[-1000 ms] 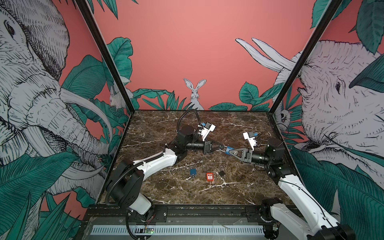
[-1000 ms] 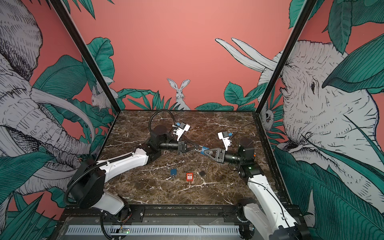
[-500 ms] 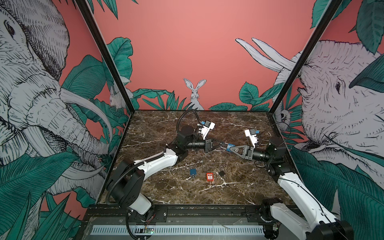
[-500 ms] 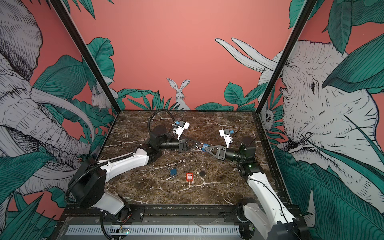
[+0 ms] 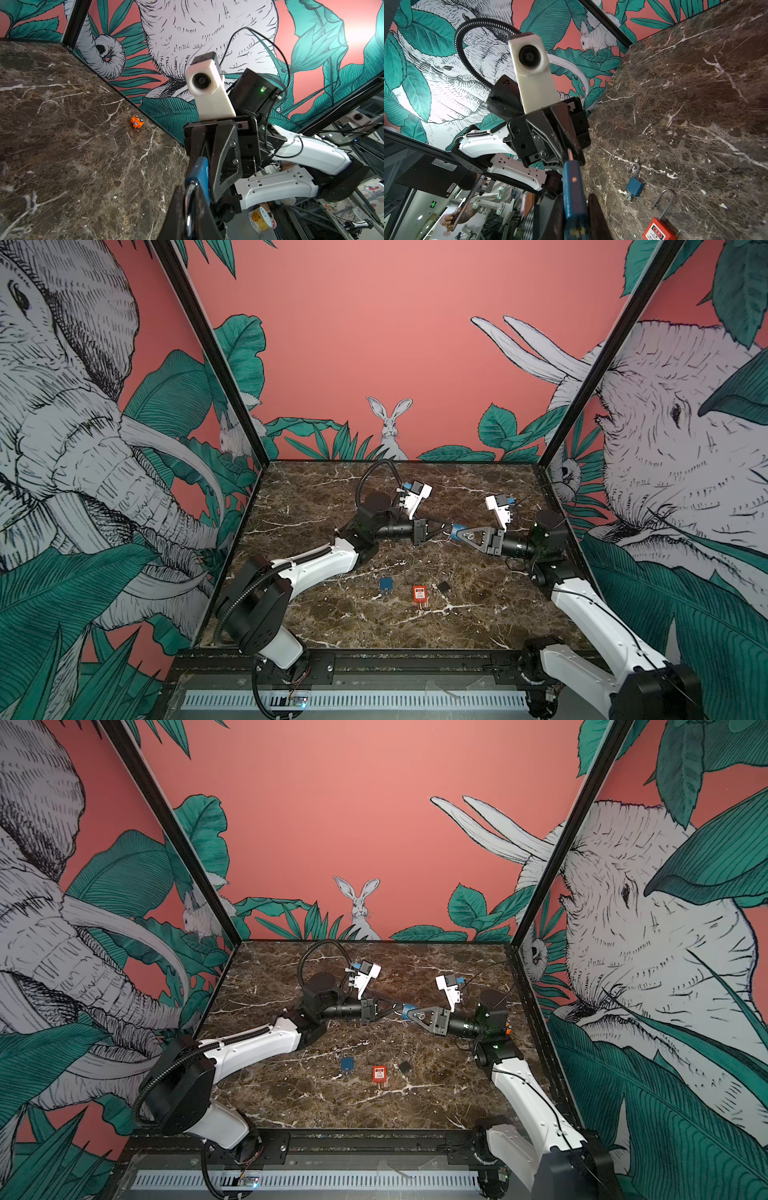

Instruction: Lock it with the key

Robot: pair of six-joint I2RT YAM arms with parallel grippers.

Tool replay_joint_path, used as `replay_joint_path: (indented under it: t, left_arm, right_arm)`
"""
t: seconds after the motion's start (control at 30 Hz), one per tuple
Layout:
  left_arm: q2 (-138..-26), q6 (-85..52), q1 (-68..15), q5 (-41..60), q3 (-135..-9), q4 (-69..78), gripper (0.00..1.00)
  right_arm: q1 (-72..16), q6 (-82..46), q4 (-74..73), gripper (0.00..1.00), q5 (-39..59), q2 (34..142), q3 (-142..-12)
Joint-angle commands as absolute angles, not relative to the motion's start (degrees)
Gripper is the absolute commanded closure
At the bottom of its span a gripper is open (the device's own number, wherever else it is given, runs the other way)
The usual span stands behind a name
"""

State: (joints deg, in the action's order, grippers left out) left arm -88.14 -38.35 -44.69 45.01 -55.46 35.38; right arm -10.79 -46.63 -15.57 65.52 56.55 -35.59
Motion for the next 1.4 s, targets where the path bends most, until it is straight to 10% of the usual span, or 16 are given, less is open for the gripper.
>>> replay_joint_path:
  t: [0.0, 0.13, 0.3, 1.37]
  left_arm:
    - [-85.02, -34.12, -51.06, 51.56, -54.91, 32.13, 0.93]
    - [-83.22, -34.70, -47.10, 51.33, -52.96, 33.95, 0.57]
    - [-83.22, -34.49, -45.15, 52.33, -52.43, 35.20, 0.40]
    - [-89.63, -44.57, -45.09, 56.25, -53.31, 47.09, 0.69]
  right_arm:
    - [-12.28, -42.33, -13.89, 1.00, 58.64, 56.40, -39.10]
    - [-11.07, -40.94, -11.38, 1.00, 60.60, 55.73, -39.24]
    - [-10.99, -35.43, -5.93, 1.00, 62.84, 54.20, -39.98]
    - [-11.35, -31.57, -3.89, 1.00, 66.10, 52.67, -38.63]
